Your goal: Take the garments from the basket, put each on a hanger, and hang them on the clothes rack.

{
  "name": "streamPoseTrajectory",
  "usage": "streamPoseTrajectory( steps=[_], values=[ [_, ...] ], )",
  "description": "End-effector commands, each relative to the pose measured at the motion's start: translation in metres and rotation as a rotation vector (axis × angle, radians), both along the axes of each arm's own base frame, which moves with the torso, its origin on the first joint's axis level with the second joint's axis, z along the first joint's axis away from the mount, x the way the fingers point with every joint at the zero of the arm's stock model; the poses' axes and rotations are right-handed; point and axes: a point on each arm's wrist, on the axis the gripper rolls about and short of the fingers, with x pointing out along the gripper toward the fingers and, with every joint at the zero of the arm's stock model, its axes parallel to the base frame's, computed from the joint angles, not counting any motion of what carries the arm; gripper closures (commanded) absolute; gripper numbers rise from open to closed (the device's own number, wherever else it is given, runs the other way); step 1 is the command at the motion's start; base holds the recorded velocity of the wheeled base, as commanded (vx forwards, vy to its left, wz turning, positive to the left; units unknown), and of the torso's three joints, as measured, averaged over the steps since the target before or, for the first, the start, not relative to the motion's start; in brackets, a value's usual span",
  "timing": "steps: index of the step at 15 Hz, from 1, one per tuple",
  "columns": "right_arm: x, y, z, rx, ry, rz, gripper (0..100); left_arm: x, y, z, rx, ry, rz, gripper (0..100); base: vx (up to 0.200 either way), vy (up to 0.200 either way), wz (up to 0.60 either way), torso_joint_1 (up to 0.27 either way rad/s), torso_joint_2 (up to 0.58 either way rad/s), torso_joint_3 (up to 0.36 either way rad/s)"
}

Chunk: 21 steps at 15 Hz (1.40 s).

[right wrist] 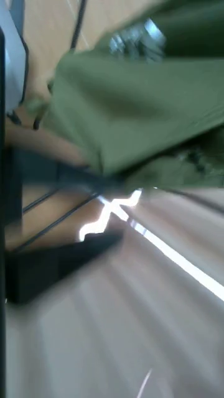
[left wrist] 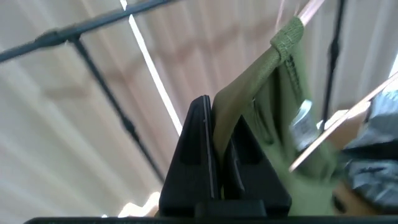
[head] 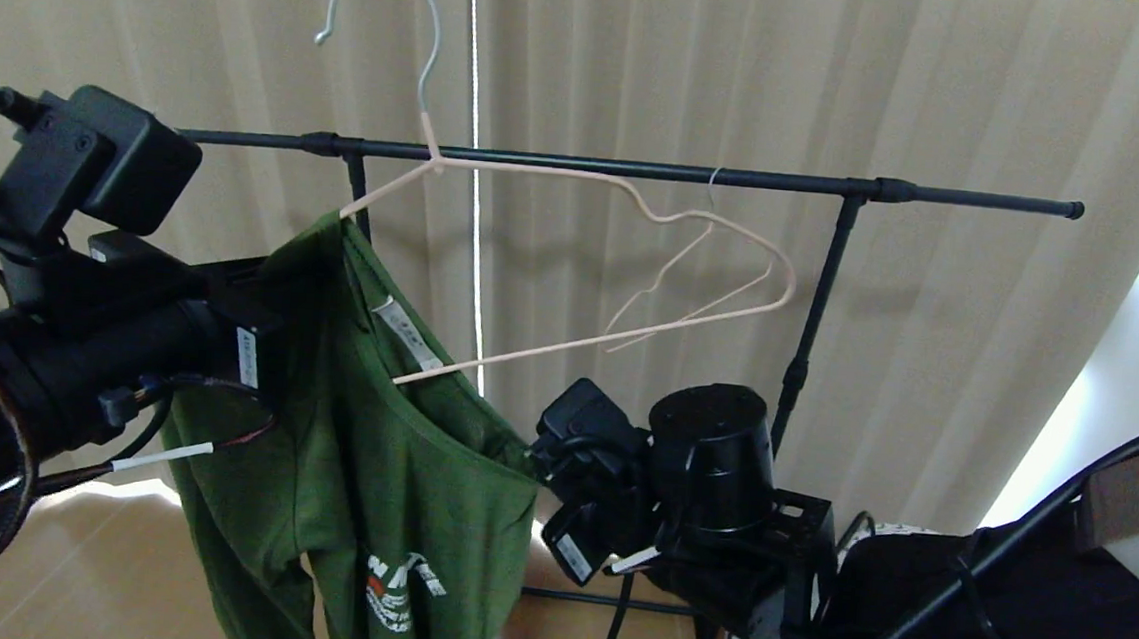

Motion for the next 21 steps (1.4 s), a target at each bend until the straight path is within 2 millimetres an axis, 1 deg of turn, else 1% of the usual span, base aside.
streamPoseTrajectory(
  steps=[1,2,3,4,7,10,13,15,19,21],
  values=[
    [0.008,-0.016,0.010,0.019,-0.022,-0.059,100,-0.006,0.011,-0.009,0.035,0.010,0.036,100,0.000,0.000,0.00,0.000,0.00,0.000],
    [0.012,-0.021,0.014,0.032,-0.037,-0.075,100,-0.007,0.014,-0.010,0.045,0.010,0.046,100,0.000,0.000,0.00,0.000,0.00,0.000],
    [0.020,-0.031,0.023,0.058,-0.065,-0.109,100,-0.004,0.019,-0.010,0.063,0.007,0.077,100,0.000,0.000,0.00,0.000,0.00,0.000],
    [0.022,-0.034,0.026,0.065,-0.072,-0.118,100,-0.004,0.021,-0.010,0.071,0.005,0.086,100,0.000,0.000,0.00,0.000,0.00,0.000],
    [0.035,-0.050,0.037,0.089,-0.102,-0.178,100,-0.003,0.026,-0.014,0.125,0.006,0.110,100,0.000,0.000,0.00,0.000,0.00,0.000],
    [0.048,-0.059,0.047,0.112,-0.131,-0.221,100,-0.002,0.030,-0.016,0.130,0.014,0.130,100,0.000,0.000,0.00,0.000,0.00,0.000],
    [0.059,-0.065,0.058,0.136,-0.161,-0.251,100,-0.005,0.033,-0.021,0.136,0.027,0.136,100,0.000,0.000,0.00,0.000,0.00,0.000],
    [0.063,-0.067,0.063,0.145,-0.173,-0.260,100,-0.006,0.033,-0.023,0.141,0.031,0.137,100,0.000,0.000,0.00,0.000,0.00,0.000],
    [0.065,-0.066,0.070,0.160,-0.191,-0.262,100,-0.007,0.034,-0.025,0.159,0.031,0.137,100,0.000,0.000,0.00,0.000,0.00,0.000],
    [0.067,-0.065,0.075,0.173,-0.206,-0.262,100,-0.007,0.041,-0.029,0.207,0.038,0.165,100,0.000,0.000,0.00,0.000,0.00,0.000]
  ],
)
